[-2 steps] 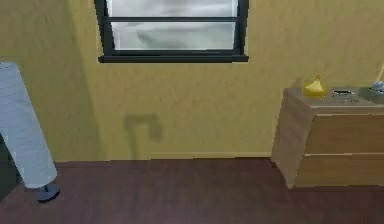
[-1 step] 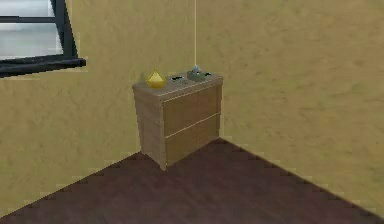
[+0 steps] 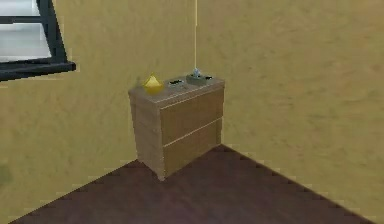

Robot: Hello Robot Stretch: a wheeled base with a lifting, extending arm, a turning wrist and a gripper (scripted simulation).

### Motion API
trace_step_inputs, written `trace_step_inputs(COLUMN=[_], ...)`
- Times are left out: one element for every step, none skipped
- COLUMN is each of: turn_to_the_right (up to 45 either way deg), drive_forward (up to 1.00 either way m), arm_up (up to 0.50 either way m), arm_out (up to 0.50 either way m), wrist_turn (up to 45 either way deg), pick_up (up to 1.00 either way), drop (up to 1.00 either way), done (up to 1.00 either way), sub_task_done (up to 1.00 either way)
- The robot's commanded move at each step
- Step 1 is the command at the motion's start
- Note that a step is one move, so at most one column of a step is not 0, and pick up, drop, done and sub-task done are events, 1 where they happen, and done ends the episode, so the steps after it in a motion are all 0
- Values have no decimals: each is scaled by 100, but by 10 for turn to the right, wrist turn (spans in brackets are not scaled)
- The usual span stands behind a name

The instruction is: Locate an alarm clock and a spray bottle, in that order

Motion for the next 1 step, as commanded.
trace_step_inputs(turn_to_the_right=[-450], drive_forward=[0], arm_up=[0], arm_out=[0], wrist_turn=[0], pick_up=[0], drop=[0], done=[0], sub_task_done=[0])
